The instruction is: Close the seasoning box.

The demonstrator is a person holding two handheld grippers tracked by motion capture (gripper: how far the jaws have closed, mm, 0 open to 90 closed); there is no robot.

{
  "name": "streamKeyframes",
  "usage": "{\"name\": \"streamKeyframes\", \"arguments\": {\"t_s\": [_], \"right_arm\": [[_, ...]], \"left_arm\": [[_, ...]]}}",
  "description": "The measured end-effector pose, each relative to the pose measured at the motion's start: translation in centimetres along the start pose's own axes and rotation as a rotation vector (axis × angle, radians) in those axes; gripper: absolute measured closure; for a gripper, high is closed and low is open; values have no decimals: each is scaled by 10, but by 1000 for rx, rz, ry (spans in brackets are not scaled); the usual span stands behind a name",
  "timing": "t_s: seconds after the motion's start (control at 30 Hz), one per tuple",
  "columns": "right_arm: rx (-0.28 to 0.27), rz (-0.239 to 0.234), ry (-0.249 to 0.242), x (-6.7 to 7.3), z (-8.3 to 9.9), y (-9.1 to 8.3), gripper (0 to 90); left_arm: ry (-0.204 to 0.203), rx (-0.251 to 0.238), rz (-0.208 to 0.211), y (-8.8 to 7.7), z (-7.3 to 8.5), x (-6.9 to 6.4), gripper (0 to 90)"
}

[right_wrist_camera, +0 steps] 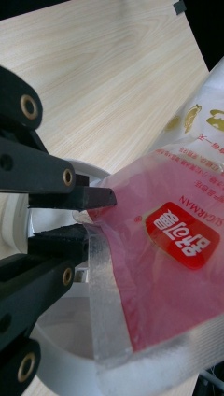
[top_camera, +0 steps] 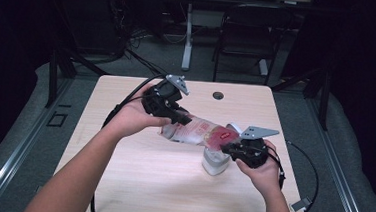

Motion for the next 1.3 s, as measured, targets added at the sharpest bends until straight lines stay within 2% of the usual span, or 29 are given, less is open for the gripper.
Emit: {"name": "streamKeyframes", "arguments": {"t_s": [1.3], "right_arm": [[9, 2, -6, 2, 0, -2, 813]], "left_arm": [[3, -26, 4, -1, -6, -2, 748]]}}
Point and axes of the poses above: each handheld gripper's, and its own axes: y roughly forward along the jaws, z roughly out of its underside, x roughly to its left, the point moved 9 cm from there along y, roughly forward along the jaws, and after that the axes turned 4 degrees about -x, right-handed, at the moved point
